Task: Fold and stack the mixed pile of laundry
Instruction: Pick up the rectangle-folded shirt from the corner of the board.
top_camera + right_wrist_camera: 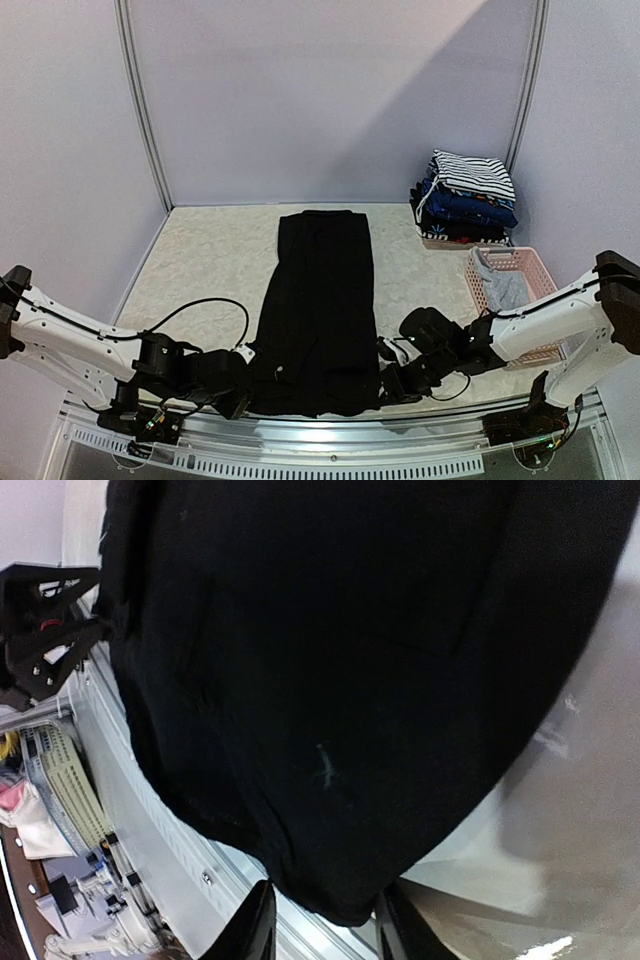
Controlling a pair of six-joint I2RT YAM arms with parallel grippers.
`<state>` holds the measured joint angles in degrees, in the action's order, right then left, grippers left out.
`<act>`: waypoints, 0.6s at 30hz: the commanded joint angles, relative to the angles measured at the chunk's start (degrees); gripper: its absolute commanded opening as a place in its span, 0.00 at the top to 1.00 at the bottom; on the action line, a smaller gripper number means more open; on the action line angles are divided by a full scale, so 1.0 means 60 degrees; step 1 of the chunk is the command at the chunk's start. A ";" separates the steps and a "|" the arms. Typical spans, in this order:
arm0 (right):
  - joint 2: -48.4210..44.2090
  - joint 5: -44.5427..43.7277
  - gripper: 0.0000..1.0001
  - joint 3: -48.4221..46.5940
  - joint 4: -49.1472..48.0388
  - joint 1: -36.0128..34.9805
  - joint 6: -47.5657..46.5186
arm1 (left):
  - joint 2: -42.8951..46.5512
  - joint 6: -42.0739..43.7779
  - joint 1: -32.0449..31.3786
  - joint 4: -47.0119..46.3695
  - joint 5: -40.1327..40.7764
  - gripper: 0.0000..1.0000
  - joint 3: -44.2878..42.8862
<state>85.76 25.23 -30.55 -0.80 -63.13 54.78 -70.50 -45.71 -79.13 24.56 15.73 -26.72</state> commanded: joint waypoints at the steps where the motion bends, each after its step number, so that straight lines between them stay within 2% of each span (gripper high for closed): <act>1: 0.0455 -0.0190 0.68 -0.0102 0.0399 -0.0217 -0.0010 | -0.0264 -0.0094 -0.0156 -0.0605 -0.0164 0.48 0.0122; 5: 0.0515 -0.0355 0.80 -0.0125 0.0524 -0.0236 -0.0102 | -0.0358 -0.0148 -0.0156 -0.0906 -0.0247 0.49 0.0271; 7: 0.0511 -0.0416 0.87 -0.0137 0.0577 -0.0230 -0.0127 | -0.0413 -0.0206 -0.0156 -0.0991 -0.0262 0.54 0.0324; 12: 0.0316 -0.0744 0.99 -0.0344 0.1241 -0.0231 -0.0438 | -0.0414 -0.0146 -0.0156 -0.1230 -0.0184 0.82 0.0298; 15: 0.0040 -0.0979 1.00 -0.0538 0.1659 -0.0237 -0.0674 | -0.0223 -0.0067 -0.0160 -0.1275 -0.0128 0.97 0.0191; 16: -0.0059 -0.1057 1.00 -0.0599 0.1798 -0.0243 -0.0753 | -0.0120 -0.0045 -0.0156 -0.1236 -0.0087 1.00 0.0161; 18: -0.0227 -0.1207 1.00 -0.0762 0.2122 -0.0231 -0.0902 | 0.0082 -0.0012 -0.0156 -0.1120 0.0037 1.00 0.0061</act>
<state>86.63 21.71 -33.12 5.37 -64.14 52.10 -71.92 -46.28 -79.26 17.61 15.44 -25.87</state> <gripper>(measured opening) 0.015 0.010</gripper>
